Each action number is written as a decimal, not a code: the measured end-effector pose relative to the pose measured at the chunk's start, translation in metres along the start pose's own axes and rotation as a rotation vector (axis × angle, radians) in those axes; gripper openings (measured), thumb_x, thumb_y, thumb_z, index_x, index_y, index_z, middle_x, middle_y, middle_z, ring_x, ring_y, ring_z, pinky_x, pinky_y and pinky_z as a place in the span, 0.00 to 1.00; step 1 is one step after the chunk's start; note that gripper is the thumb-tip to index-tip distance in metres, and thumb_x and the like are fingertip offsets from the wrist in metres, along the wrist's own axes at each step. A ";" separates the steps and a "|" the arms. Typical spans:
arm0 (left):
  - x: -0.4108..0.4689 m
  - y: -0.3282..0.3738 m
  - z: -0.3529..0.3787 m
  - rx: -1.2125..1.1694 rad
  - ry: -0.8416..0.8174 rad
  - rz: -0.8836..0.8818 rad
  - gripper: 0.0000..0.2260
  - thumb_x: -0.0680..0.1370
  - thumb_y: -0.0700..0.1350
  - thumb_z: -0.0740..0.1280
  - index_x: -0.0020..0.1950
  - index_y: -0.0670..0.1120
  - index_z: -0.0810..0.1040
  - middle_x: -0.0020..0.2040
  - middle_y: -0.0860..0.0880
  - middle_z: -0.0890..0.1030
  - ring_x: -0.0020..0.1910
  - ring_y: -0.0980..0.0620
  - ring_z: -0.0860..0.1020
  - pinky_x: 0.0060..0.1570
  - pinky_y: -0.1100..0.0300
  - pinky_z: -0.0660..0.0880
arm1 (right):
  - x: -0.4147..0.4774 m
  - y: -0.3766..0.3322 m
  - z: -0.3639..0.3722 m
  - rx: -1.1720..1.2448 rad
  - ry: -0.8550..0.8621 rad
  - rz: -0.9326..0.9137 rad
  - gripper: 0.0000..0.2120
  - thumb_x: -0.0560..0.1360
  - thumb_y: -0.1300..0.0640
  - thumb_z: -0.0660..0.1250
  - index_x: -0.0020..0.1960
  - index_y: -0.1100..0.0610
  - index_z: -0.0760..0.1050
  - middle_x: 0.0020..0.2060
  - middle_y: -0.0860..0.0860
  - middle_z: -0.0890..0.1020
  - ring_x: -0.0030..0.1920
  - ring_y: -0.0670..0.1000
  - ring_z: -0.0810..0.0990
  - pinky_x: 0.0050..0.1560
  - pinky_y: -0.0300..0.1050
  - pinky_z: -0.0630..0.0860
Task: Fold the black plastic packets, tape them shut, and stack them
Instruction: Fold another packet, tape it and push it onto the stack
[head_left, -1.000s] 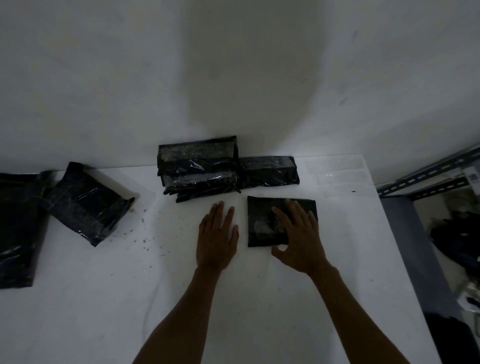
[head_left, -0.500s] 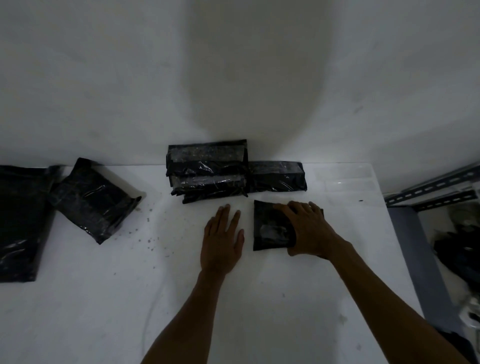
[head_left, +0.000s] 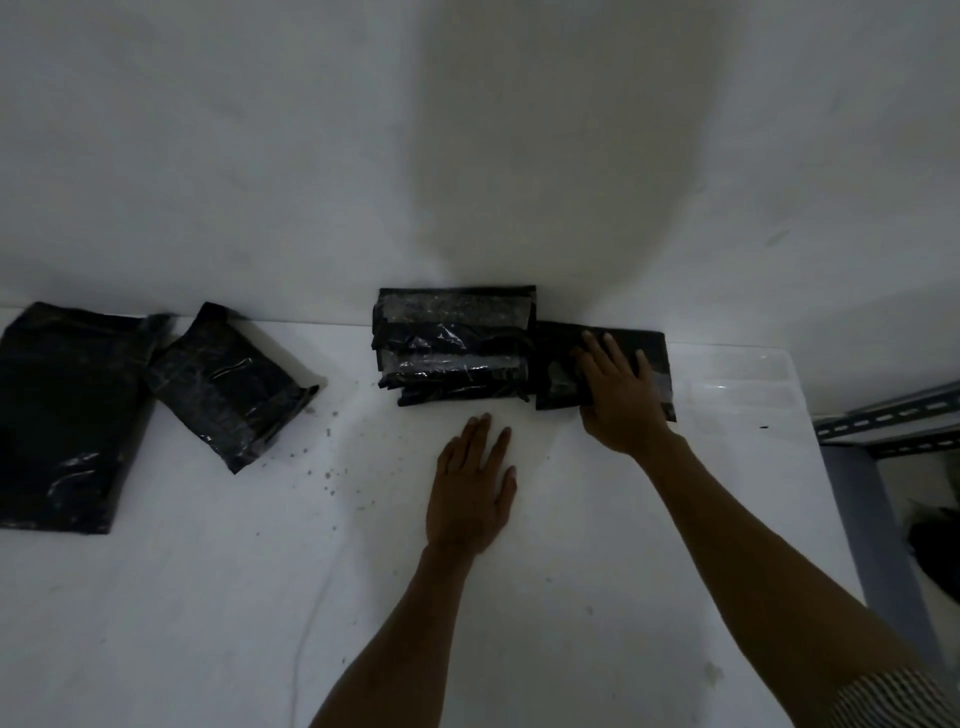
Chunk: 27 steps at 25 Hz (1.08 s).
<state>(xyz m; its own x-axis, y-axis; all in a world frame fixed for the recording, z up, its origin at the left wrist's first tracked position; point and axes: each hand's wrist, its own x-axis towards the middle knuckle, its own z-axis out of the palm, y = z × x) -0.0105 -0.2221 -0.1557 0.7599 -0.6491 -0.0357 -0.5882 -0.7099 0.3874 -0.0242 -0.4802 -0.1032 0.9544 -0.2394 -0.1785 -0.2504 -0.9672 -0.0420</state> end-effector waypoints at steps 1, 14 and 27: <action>0.000 -0.001 0.001 -0.006 0.003 0.008 0.24 0.84 0.57 0.51 0.80 0.53 0.56 0.81 0.49 0.51 0.80 0.51 0.47 0.77 0.50 0.54 | -0.002 -0.003 0.002 -0.004 0.036 0.022 0.40 0.73 0.53 0.69 0.79 0.51 0.53 0.80 0.54 0.52 0.79 0.59 0.48 0.73 0.71 0.52; -0.002 -0.158 -0.107 0.144 0.493 -0.641 0.33 0.77 0.62 0.63 0.79 0.52 0.59 0.80 0.41 0.50 0.79 0.41 0.48 0.74 0.34 0.45 | -0.124 -0.163 0.085 0.306 0.144 0.342 0.28 0.82 0.46 0.46 0.79 0.56 0.56 0.79 0.57 0.51 0.80 0.55 0.46 0.77 0.63 0.51; -0.092 -0.147 -0.086 -0.171 0.313 -0.431 0.40 0.75 0.44 0.72 0.80 0.56 0.54 0.80 0.45 0.38 0.70 0.36 0.69 0.60 0.41 0.76 | -0.128 -0.162 0.079 0.284 0.070 0.349 0.31 0.80 0.41 0.41 0.80 0.51 0.51 0.80 0.54 0.48 0.80 0.53 0.44 0.77 0.57 0.45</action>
<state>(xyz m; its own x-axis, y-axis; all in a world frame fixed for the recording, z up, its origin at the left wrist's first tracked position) 0.0301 -0.0347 -0.1303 0.9830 -0.1792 0.0413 -0.1726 -0.8217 0.5431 -0.1185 -0.2861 -0.1515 0.8112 -0.5615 -0.1631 -0.5843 -0.7686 -0.2605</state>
